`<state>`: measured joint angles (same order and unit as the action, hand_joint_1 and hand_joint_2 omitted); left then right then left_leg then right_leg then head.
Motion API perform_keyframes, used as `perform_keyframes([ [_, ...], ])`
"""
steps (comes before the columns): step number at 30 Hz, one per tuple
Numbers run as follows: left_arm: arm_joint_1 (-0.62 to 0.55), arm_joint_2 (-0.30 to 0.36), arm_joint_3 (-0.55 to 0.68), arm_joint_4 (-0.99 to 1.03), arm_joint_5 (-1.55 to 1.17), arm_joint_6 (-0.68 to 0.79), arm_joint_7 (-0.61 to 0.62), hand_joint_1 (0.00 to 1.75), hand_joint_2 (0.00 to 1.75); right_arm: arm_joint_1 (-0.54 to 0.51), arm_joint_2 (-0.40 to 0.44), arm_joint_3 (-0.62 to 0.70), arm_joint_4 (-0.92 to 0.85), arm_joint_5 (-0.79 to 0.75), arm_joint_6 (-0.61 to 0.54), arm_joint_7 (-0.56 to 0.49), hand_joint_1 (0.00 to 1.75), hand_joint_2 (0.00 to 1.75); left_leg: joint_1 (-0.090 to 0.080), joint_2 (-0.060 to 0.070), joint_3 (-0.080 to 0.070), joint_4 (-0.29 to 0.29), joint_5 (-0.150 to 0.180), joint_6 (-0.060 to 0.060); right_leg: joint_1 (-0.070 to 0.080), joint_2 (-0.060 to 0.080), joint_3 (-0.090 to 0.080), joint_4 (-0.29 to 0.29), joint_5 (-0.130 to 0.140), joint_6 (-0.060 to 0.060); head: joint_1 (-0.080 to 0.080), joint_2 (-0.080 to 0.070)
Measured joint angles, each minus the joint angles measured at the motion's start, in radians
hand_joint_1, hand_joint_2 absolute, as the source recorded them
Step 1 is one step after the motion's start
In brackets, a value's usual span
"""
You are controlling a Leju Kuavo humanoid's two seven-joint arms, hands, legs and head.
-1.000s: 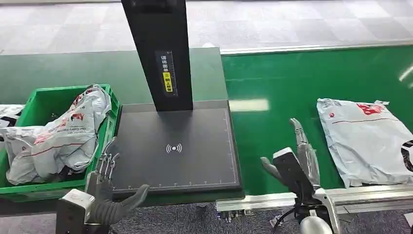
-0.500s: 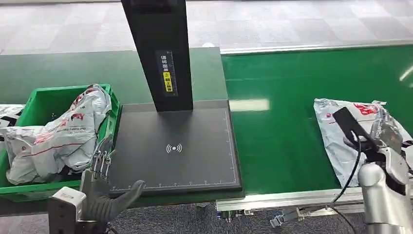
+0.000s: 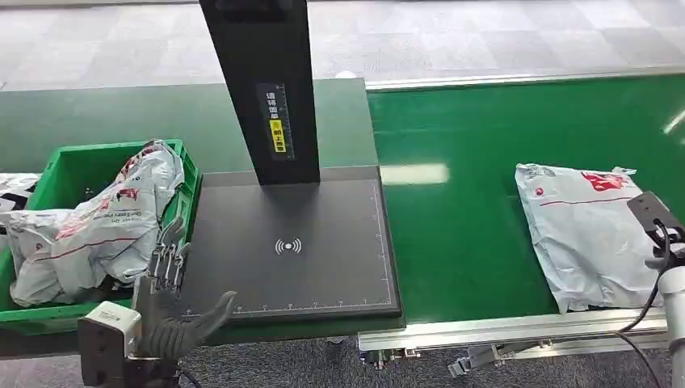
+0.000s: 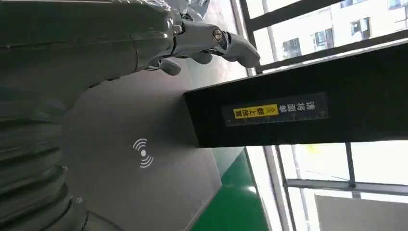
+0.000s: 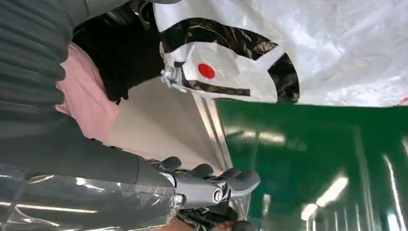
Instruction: Moved the parcel from conveyor to table for the left to box.
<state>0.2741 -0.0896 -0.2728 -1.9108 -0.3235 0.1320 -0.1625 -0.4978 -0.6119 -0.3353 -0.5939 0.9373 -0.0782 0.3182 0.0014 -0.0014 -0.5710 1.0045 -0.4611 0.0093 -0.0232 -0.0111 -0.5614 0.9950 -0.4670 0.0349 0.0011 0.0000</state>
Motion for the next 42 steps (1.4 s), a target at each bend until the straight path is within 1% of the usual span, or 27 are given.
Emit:
perform_keyframes([
  [8,-0.009,0.0,0.0,0.004,0.0,-0.003,0.005,0.0,1.75,-0.008,0.0,-0.013,0.066,-0.008,0.017,0.004,0.0,1.75,0.0,0.0,0.0,0.0,0.0,0.0,0.0,0.0,0.0,0.0,0.0,0.0,0.0,0.0],
  [11,-0.011,0.0,0.0,0.007,-0.001,-0.006,0.009,0.0,1.75,0.003,0.0,-0.019,0.071,-0.018,-0.005,-0.026,0.0,1.75,0.0,0.0,0.0,0.0,0.0,0.0,0.0,0.0,0.0,0.0,0.0,0.0,0.0,0.0],
  [14,-0.01,0.0,0.0,0.008,-0.001,-0.002,0.01,0.0,1.75,0.014,0.002,-0.026,0.065,-0.021,-0.071,-0.06,0.0,1.75,0.0,0.0,-0.001,0.0,0.0,0.0,0.0,0.0,0.0,0.0,0.0,0.0,0.0,0.0],
  [21,-0.009,0.0,-0.001,0.009,-0.001,0.008,0.006,0.0,1.75,0.027,0.047,-0.025,0.003,0.01,-0.29,-0.13,0.0,1.75,0.001,0.0,0.0,0.0,0.0,0.0,0.0,-0.001,0.0,0.0,0.0,0.0,0.0,0.0],
  [23,-0.006,0.0,-0.001,0.009,-0.001,0.008,0.003,0.0,1.75,0.039,0.063,-0.026,-0.022,0.011,-0.315,-0.15,0.0,1.75,0.001,0.0,0.0,0.0,0.0,0.0,0.0,-0.001,0.0,0.0,0.0,0.0,0.0,0.0],
  [25,-0.007,0.001,-0.005,0.013,-0.001,0.009,0.001,0.0,1.75,0.052,0.077,-0.026,-0.042,0.01,-0.313,-0.163,0.0,1.75,0.001,0.0,0.0,0.0,0.0,0.0,0.0,-0.001,0.0,0.0,0.0,0.0,0.0,0.0],
  [28,-0.008,0.002,-0.012,0.019,0.0,0.008,-0.001,0.0,1.75,0.055,0.095,-0.025,-0.048,0.01,-0.277,-0.172,0.0,1.75,0.001,0.0,0.0,0.0,0.0,0.0,0.0,0.0,0.0,0.0,0.0,0.0,0.0,0.0],
  [34,-0.02,0.004,-0.025,0.03,0.002,-0.014,0.001,0.0,1.75,0.052,0.122,-0.018,-0.047,0.045,-0.248,-0.16,0.0,1.75,0.001,0.0,0.0,0.0,0.0,0.0,0.0,-0.001,0.0,0.0,0.0,0.0,0.0,0.0],
  [39,-0.027,0.004,-0.026,0.033,0.0,-0.025,0.004,0.0,1.75,0.056,0.124,0.002,-0.039,0.124,-0.272,-0.113,0.0,1.75,0.001,0.0,0.0,0.0,0.0,0.0,0.0,-0.001,0.0,0.0,0.0,0.0,0.0,0.0],
  [42,-0.028,0.005,-0.025,0.033,0.0,-0.027,0.004,0.0,1.75,0.059,0.124,0.009,-0.032,0.153,-0.253,-0.079,0.0,1.75,0.001,0.0,0.0,0.0,0.0,0.0,0.0,-0.001,0.0,0.0,0.0,0.0,0.0,0.0],
])
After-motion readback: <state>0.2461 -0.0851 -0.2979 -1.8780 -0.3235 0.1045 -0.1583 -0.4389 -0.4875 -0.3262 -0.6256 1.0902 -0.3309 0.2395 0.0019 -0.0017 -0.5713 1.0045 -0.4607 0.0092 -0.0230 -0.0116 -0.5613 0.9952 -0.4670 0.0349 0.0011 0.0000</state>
